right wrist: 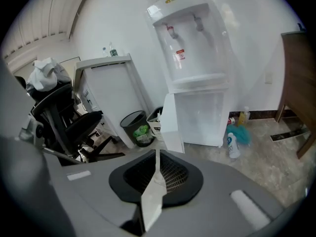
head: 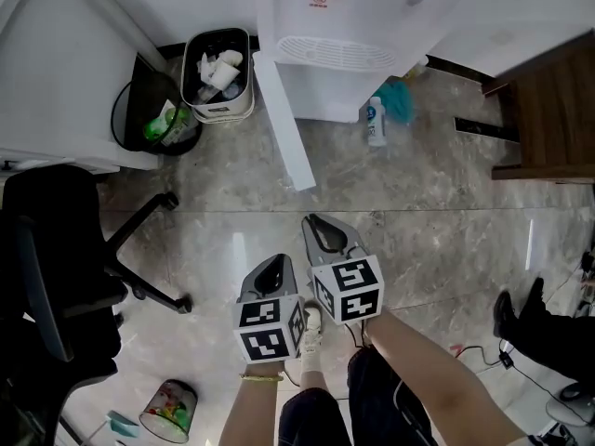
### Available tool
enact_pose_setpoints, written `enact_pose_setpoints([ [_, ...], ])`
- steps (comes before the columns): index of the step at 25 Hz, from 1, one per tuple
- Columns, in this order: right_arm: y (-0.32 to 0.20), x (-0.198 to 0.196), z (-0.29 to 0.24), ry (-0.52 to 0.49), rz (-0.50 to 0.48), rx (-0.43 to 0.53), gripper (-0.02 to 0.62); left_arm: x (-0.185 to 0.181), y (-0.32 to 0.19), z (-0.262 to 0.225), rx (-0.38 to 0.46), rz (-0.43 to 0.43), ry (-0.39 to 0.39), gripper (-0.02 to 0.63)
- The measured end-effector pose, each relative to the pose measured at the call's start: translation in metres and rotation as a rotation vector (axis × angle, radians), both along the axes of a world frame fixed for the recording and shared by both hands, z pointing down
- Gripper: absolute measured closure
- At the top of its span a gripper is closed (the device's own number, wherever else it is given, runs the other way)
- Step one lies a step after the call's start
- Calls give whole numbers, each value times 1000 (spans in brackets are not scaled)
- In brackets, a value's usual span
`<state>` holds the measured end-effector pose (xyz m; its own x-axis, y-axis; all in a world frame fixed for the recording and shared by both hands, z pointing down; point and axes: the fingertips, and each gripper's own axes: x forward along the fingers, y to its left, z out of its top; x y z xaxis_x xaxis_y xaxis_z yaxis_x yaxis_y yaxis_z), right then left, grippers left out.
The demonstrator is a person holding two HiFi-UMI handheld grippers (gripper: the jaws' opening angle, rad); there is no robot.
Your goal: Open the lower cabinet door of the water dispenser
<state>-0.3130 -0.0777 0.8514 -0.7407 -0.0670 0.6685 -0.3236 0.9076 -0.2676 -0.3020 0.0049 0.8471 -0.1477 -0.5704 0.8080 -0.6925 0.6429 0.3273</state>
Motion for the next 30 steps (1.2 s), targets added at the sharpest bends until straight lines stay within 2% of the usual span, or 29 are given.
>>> enact_pose_setpoints([
  [2,6,24,-11,10,28,-4,595,9,0,-10,-1,17,-16,600],
  [8,15,107,-35,101,165,-76,595,52,5,-35,16,49,36,600],
  [12,17,141,-35,159,212,-90,597,75,12,-37,-3,68,49,600],
  [17,14,151,-34,182,217,-81,597,82,15,-32,-20,79,65,600],
  [30,13,147,-37,189,197,-59,597,74,6,-31,-24,108,54,600],
])
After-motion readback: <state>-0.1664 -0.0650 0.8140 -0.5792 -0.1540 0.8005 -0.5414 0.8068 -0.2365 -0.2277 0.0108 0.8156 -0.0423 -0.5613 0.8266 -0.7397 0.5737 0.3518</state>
